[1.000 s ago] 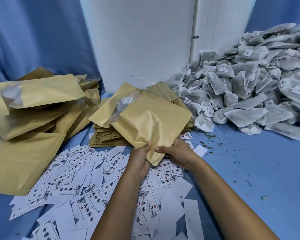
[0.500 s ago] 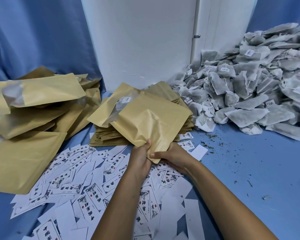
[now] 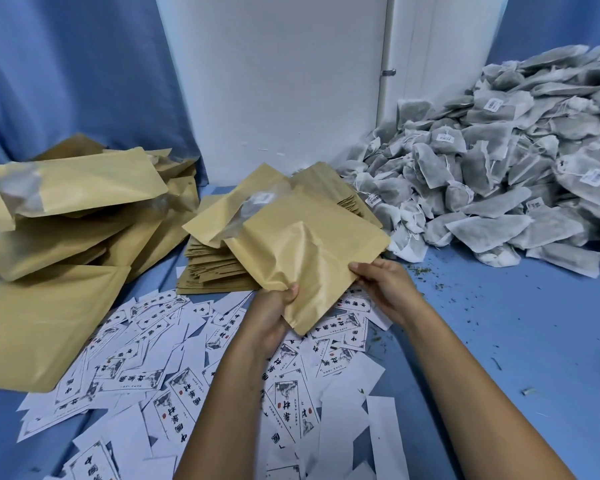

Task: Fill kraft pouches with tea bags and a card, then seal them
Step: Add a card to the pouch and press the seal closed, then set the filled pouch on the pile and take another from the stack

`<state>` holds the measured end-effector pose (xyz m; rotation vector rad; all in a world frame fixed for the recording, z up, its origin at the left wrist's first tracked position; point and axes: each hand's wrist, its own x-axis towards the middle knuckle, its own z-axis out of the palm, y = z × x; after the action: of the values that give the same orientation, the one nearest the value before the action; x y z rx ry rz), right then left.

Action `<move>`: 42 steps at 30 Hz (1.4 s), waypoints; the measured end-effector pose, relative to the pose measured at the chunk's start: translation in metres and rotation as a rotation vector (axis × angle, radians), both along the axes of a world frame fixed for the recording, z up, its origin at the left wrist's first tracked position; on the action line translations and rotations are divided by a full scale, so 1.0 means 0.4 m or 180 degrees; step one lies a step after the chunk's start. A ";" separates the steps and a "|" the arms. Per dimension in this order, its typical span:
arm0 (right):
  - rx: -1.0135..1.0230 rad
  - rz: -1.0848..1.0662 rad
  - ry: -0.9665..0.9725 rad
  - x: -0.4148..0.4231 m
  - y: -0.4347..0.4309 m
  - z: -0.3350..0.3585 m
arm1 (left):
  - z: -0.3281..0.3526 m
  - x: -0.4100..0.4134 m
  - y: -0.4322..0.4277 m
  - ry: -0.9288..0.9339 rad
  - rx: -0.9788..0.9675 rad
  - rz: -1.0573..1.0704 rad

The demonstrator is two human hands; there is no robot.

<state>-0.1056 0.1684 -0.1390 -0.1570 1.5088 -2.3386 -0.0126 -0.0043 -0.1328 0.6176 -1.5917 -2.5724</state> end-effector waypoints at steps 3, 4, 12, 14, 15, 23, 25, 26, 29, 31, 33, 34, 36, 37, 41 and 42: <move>-0.0312 -0.0086 -0.0060 0.008 -0.011 -0.003 | -0.003 0.000 -0.005 -0.0024 -0.0150 -0.0021; -0.0315 -0.0132 -0.0041 0.008 -0.009 0.000 | -0.004 0.001 -0.007 -0.0029 -0.0140 -0.0027; 0.0359 -0.0329 -0.0117 -0.003 0.024 0.008 | -0.003 0.003 -0.009 -0.0008 -0.0253 -0.0076; 0.0467 -0.0439 -0.0138 -0.008 0.038 0.009 | -0.002 0.006 -0.016 -0.0011 -0.0276 -0.0088; 0.0467 -0.0475 -0.0124 -0.009 0.042 0.008 | -0.002 0.007 -0.016 -0.0024 -0.0280 -0.0096; -0.0155 -0.0530 -0.0230 -0.020 0.041 0.001 | 0.002 0.006 -0.019 -0.0096 -0.0330 -0.0043; -0.0152 -0.0610 -0.0284 -0.022 0.044 0.001 | 0.004 0.008 -0.014 -0.0120 -0.0342 -0.0057; -0.0203 -0.0648 -0.0350 -0.024 0.043 0.002 | 0.004 0.008 -0.010 -0.0136 -0.0351 -0.0046; -0.0373 -0.0727 -0.0509 -0.032 0.046 0.000 | -0.002 0.006 -0.009 -0.0154 -0.0394 -0.0044; -0.0248 -0.0594 -0.0329 -0.032 0.048 -0.004 | -0.012 0.003 -0.013 -0.0223 -0.0564 -0.0045; 0.0379 -0.0436 0.0148 -0.025 0.046 -0.011 | -0.019 0.001 -0.012 -0.0281 -0.0917 0.0046; 0.0675 -0.0410 0.0343 -0.019 0.043 -0.013 | -0.020 0.000 -0.008 -0.0265 -0.1127 0.0200; 0.0998 -0.0502 0.0549 -0.014 0.037 -0.010 | -0.019 -0.004 -0.002 -0.0085 -0.1559 0.0705; 0.1072 -0.0591 0.0627 -0.013 0.032 -0.007 | -0.014 -0.005 -0.002 0.0098 -0.1697 0.0972; 0.0874 -0.0923 0.0633 -0.002 -0.016 0.022 | 0.036 -0.022 -0.025 0.0609 -0.2050 0.1513; 0.0781 -0.0946 0.0569 0.002 -0.034 0.033 | 0.052 -0.026 -0.039 0.0591 -0.2152 0.1555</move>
<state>-0.1047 0.1548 -0.1256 -0.0857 2.0144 -2.3835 -0.0230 -0.0201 -0.1121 0.5747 -1.8071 -1.5682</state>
